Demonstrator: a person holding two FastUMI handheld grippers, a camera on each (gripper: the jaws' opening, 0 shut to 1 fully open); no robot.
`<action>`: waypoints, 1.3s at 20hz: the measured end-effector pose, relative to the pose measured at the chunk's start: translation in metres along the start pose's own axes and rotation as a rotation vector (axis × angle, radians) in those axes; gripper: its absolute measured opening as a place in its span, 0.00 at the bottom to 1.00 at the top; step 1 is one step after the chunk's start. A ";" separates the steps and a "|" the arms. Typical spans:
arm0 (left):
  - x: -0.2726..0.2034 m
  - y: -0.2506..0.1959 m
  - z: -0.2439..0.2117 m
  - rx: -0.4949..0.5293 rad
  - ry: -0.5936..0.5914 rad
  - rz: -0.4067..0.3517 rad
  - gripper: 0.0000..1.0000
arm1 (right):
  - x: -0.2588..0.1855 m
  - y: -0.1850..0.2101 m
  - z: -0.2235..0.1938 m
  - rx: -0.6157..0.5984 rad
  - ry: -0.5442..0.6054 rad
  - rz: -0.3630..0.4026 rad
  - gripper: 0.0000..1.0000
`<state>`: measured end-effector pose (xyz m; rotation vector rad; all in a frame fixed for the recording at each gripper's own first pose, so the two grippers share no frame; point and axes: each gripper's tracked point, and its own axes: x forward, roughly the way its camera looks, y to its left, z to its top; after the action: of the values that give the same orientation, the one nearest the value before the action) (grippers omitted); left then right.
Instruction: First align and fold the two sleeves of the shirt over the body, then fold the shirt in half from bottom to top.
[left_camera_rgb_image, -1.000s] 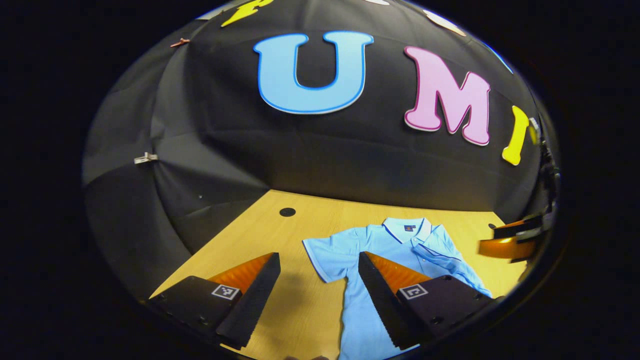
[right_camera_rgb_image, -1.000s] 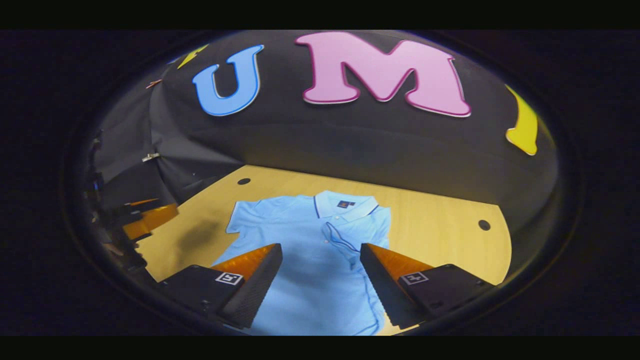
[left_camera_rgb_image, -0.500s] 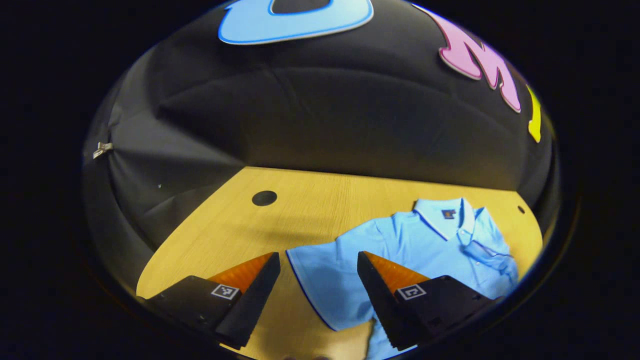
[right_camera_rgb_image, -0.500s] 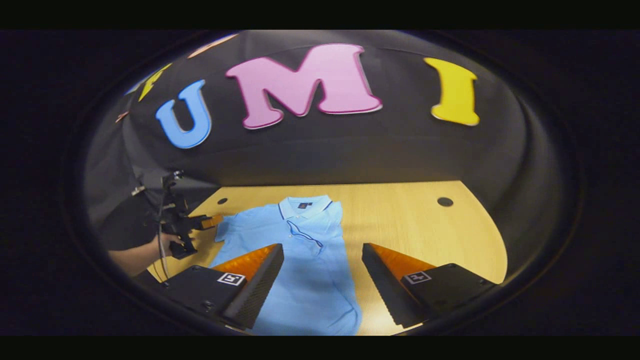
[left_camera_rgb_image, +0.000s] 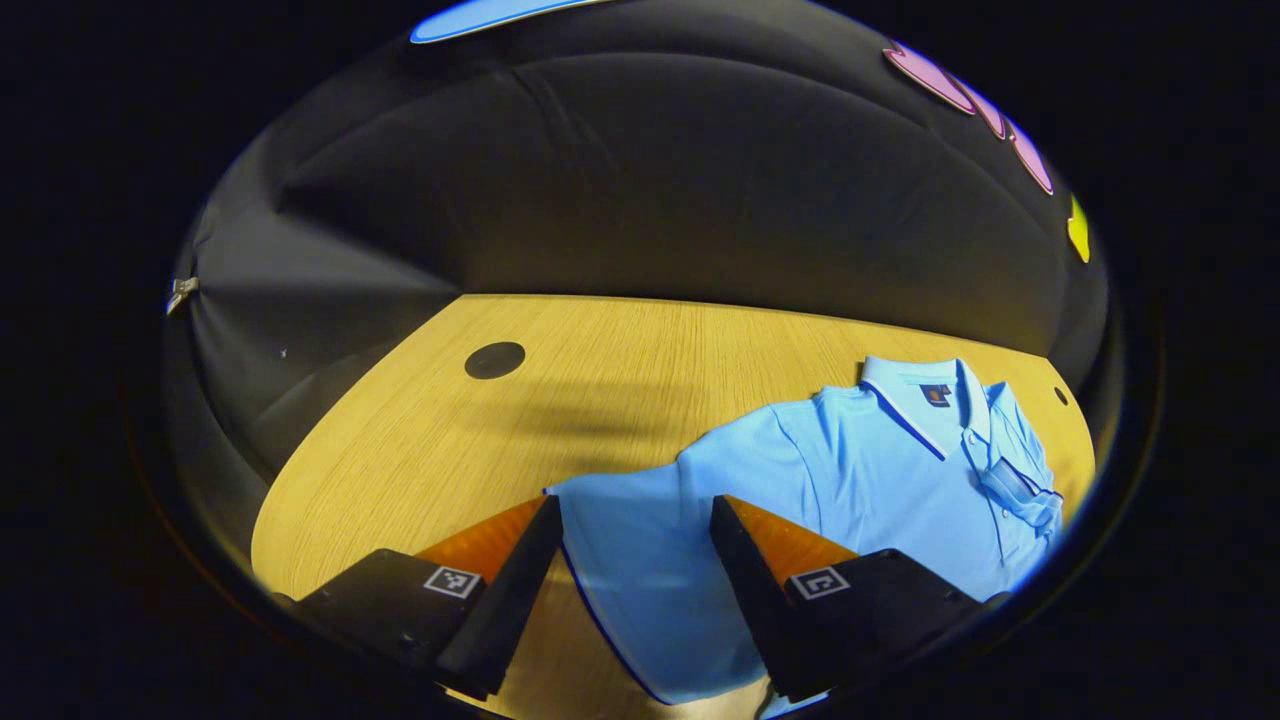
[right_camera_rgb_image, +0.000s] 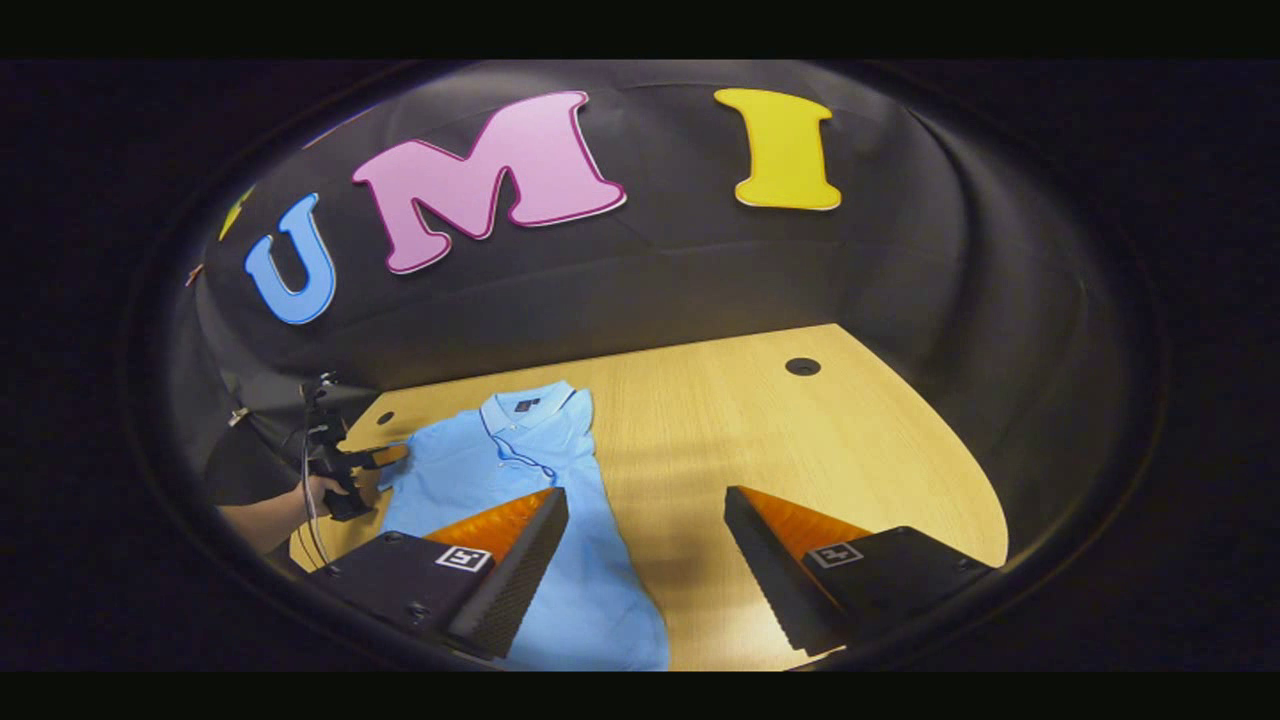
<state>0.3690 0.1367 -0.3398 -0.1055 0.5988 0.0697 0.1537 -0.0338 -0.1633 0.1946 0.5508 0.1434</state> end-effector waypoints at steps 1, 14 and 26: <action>0.001 -0.005 0.000 0.005 0.000 -0.016 0.84 | -0.001 0.000 -0.002 0.000 0.005 0.002 0.98; -0.015 -0.040 0.023 -0.024 0.028 -0.042 0.06 | -0.006 0.004 -0.009 0.007 0.032 0.028 0.98; -0.109 -0.249 0.089 0.000 -0.081 -0.412 0.51 | -0.041 0.000 -0.023 0.021 0.041 0.032 0.98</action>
<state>0.3528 -0.1034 -0.1851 -0.2231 0.4860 -0.3242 0.1069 -0.0384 -0.1624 0.2210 0.5898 0.1731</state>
